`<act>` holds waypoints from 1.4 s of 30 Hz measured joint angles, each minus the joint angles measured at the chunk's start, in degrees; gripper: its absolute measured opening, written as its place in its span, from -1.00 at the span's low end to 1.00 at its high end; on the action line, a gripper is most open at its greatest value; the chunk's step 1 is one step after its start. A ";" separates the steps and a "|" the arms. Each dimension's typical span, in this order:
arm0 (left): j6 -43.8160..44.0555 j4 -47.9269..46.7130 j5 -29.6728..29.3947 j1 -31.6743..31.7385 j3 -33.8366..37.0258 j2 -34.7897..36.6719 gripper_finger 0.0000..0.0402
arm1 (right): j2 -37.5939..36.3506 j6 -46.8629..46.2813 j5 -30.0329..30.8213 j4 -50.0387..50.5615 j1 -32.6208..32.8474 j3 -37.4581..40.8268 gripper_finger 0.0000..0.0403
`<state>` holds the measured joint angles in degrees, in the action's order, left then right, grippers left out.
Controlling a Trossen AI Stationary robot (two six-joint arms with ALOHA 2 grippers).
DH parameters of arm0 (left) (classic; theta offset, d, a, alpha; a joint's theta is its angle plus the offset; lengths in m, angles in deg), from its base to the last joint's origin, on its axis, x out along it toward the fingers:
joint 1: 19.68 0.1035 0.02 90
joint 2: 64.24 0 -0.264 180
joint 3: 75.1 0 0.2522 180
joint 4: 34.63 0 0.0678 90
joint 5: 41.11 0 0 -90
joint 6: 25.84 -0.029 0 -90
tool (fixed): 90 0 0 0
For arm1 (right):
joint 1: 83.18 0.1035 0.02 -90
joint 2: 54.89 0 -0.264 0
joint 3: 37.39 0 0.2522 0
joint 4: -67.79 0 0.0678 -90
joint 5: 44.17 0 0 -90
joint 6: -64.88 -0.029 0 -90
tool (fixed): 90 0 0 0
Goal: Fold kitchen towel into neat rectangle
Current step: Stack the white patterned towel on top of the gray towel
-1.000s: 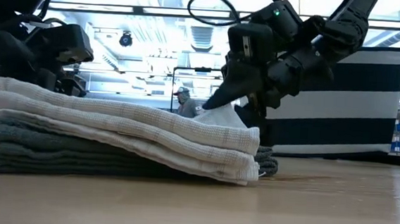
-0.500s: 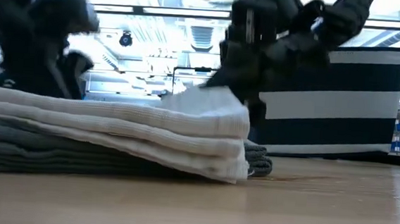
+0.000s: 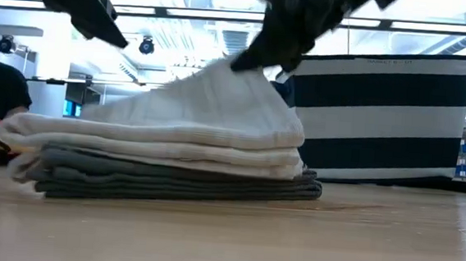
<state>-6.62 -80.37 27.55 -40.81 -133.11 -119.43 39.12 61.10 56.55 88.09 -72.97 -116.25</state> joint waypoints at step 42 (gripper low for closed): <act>-0.92 -0.84 32.88 12.80 4.61 -7.27 0.04 | 0.01 21.46 4.49 0.17 7.92 -3.92 -0.93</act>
<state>-7.54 -81.22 60.42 -28.01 -128.50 -126.70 39.13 82.56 61.04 88.25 -65.05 -120.17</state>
